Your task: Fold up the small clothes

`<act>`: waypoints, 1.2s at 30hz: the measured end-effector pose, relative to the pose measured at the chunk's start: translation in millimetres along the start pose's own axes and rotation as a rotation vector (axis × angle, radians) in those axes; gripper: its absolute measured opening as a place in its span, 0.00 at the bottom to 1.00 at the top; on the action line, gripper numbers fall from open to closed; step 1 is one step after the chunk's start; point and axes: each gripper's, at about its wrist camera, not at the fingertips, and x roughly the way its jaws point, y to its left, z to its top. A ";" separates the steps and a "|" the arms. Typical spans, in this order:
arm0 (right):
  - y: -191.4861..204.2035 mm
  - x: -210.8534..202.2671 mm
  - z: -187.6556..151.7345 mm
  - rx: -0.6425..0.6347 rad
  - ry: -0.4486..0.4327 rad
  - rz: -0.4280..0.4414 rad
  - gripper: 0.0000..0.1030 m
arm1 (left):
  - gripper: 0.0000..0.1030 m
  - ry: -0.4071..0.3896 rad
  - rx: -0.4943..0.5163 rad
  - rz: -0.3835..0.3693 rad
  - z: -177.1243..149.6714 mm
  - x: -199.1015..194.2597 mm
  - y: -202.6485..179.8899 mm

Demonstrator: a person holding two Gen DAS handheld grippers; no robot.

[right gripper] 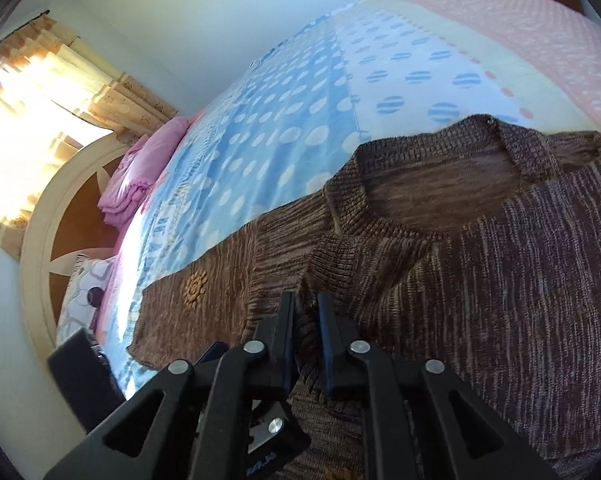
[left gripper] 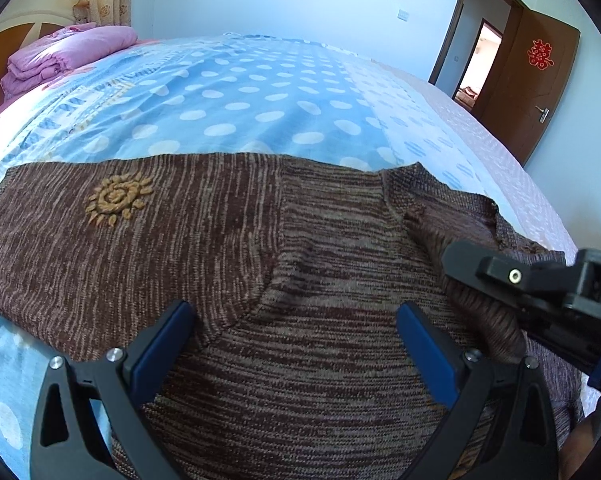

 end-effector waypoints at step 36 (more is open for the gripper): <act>-179.6 -217.6 -85.7 0.033 -0.195 -0.633 0.02 | 1.00 0.004 0.012 0.014 0.1 1.4 -1.0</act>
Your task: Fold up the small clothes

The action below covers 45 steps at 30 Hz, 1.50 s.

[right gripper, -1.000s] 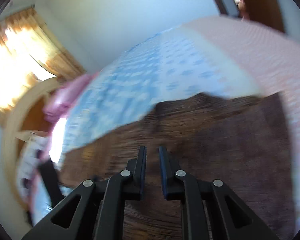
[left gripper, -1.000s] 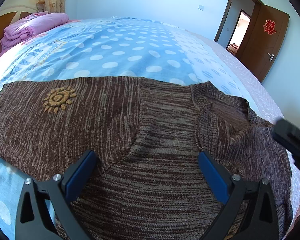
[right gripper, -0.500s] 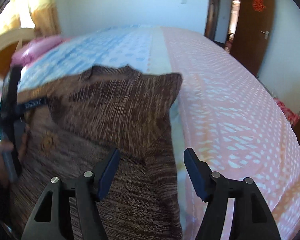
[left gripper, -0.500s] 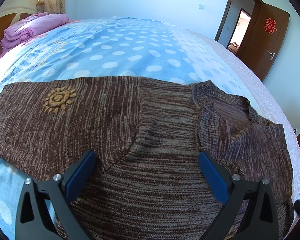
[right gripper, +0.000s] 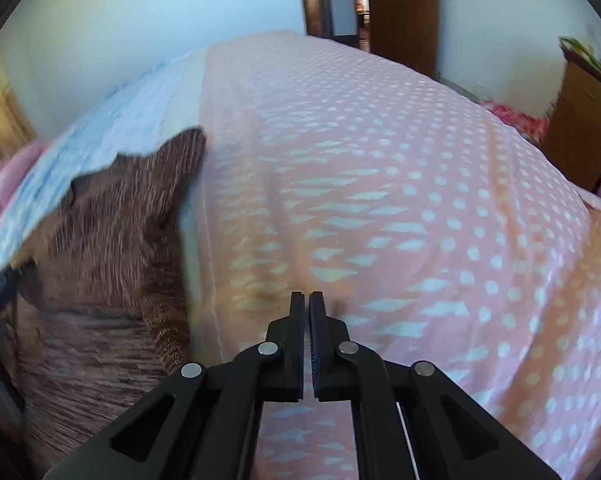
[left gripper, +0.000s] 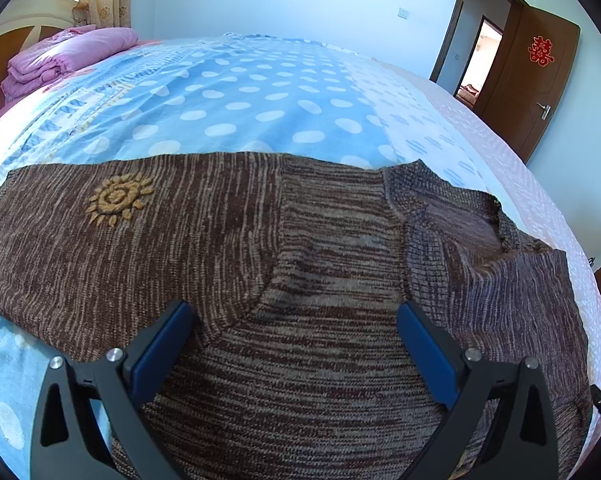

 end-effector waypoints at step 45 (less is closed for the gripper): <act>109.8 140.4 152.2 -0.123 0.018 0.011 0.15 | 1.00 -0.019 -0.042 0.000 -0.4 -3.2 10.2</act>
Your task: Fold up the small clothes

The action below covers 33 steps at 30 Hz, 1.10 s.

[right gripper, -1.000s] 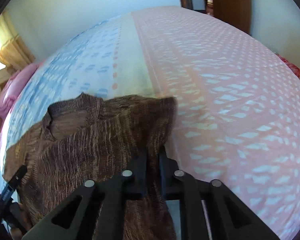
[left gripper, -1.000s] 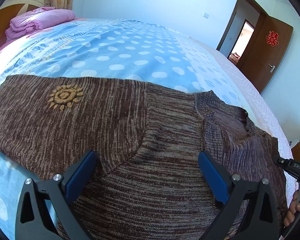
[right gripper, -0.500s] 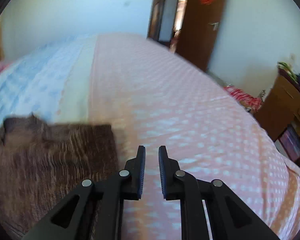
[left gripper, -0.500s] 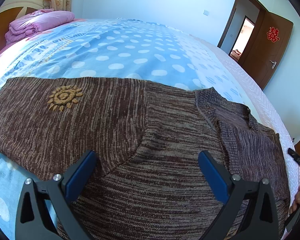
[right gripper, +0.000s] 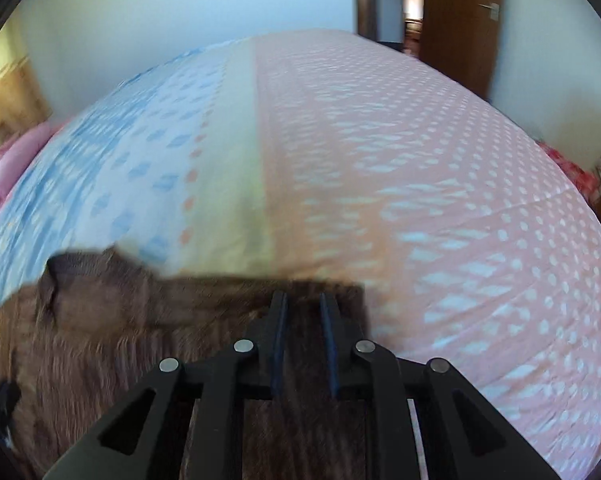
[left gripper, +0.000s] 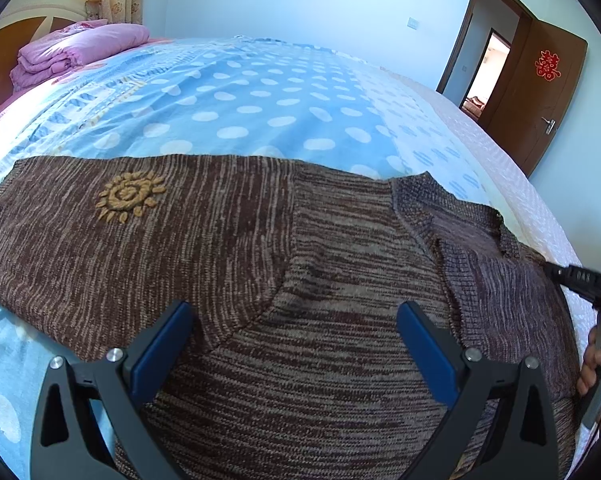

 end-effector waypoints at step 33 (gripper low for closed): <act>-12.6 -112.7 -158.0 -0.111 -0.155 0.034 0.18 | 1.00 -0.112 -0.184 0.251 -2.2 -89.8 134.1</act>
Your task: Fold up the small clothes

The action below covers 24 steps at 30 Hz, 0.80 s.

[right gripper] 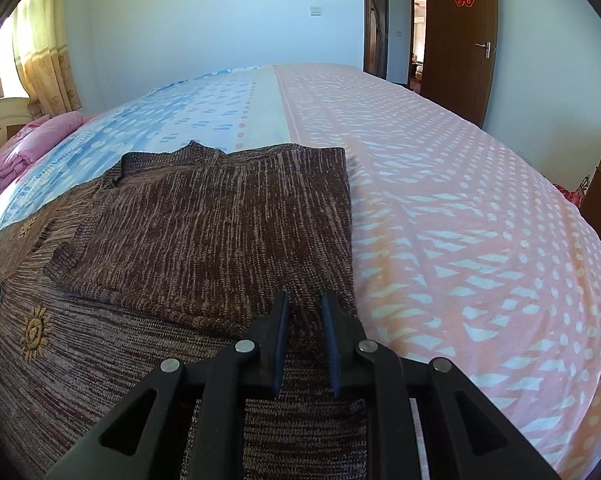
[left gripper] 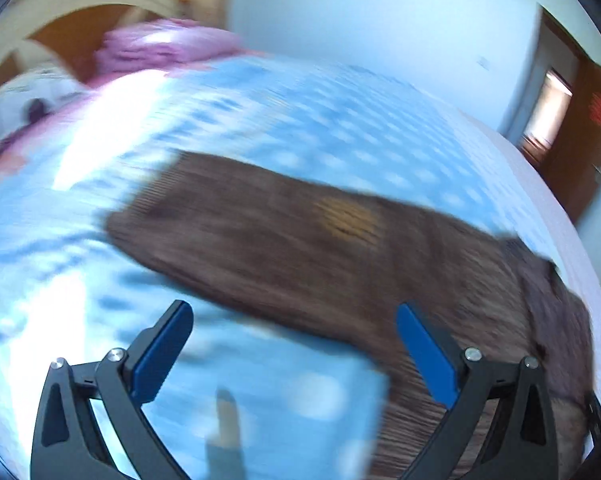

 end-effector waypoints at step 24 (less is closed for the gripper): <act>0.6 0.4 -1.2 0.013 -0.004 0.022 0.19 | 0.24 0.015 -0.341 -0.001 36.1 62.0 105.4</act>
